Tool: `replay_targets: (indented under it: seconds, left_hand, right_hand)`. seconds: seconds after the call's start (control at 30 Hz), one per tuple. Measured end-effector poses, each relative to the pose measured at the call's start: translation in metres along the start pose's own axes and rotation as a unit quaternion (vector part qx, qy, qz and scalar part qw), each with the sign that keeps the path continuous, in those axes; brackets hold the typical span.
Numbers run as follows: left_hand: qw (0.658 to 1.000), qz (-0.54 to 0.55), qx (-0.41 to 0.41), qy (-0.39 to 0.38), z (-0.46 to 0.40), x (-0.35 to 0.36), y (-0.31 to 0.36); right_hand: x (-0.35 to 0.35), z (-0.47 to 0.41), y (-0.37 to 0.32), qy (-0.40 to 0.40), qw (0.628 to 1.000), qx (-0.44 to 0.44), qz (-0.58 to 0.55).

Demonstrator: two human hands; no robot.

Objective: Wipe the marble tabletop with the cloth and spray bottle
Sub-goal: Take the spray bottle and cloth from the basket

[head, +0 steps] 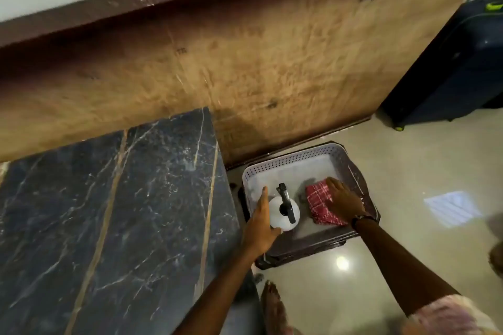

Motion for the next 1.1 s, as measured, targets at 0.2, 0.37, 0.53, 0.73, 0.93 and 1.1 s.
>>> replay_targets:
  seconds: [0.2,0.37,0.53,0.73,0.93,1.1]
  left_hand:
    - [0.999,0.047,-0.013,0.014,-0.042,0.025,-0.009]
    - [0.998,0.018,-0.018,0.064,-0.056,0.036,-0.009]
    - [0.994,-0.015,-0.017,0.104,-0.053,0.036,-0.002]
    - [0.995,0.005,0.047,0.085,-0.022,0.007,0.028]
    - [0.975,0.100,0.149,0.133,0.057,-0.064,0.060]
    - [0.947,0.167,0.197,0.190,0.137,-0.136,0.049]
  right_hand:
    - [0.019,-0.042,0.010,-0.028,0.997,-0.066,0.027]
    - [0.021,-0.060,0.018,-0.021,0.994,-0.072,0.083]
    - [0.022,-0.058,0.018,-0.054,0.995,-0.077,0.037]
    - [-0.008,-0.023,0.014,-0.030,0.995,-0.035,-0.090]
    - [-0.071,0.055,-0.056,0.118,0.914,-0.028,-0.388]
    - [-0.073,0.114,-0.154,0.115,0.790,-0.011,-0.602]
Point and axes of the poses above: each hand's wrist, its own z-axis away from the middle knuckle, its own x-axis out of the palm, y = z × x, the point moved 6 cm from there along -z, towards the middle knuckle, and after that the axes turned 5 degrees about -x, right-handed, at the moved point
